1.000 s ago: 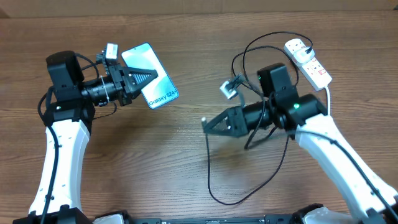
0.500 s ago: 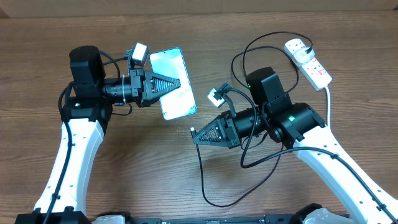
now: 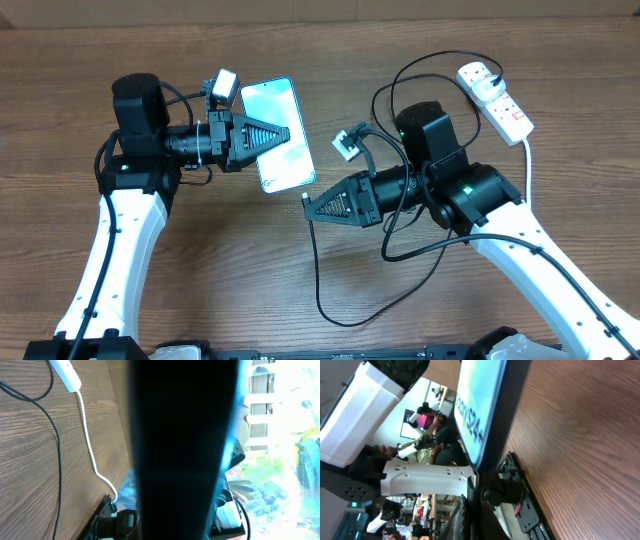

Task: Plug charger to phone and switch on socket

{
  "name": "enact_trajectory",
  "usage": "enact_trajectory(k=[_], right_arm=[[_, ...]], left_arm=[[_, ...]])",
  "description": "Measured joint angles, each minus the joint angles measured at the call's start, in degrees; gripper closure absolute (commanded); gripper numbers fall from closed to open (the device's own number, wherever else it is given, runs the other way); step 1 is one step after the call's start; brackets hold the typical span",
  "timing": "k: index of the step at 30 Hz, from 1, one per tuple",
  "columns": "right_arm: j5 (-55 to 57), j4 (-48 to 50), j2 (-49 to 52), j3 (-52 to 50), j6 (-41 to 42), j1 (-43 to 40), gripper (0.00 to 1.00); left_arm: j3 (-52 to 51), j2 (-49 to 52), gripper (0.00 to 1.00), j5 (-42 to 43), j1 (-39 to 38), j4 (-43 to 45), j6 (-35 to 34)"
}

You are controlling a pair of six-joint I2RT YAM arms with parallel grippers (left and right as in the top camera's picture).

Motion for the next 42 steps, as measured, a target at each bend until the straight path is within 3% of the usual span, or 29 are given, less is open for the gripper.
enact_trajectory(k=[15, 42], right_arm=[[-1.7, 7.1, 2.3, 0.0, 6.0, 1.6, 0.96], [-2.5, 9.2, 4.4, 0.0, 7.0, 1.6, 0.96]], left_arm=[[0.0, 0.0, 0.96, 0.2, 0.0, 0.0, 0.2], [0.0, 0.0, 0.96, 0.4, 0.0, 0.0, 0.2]])
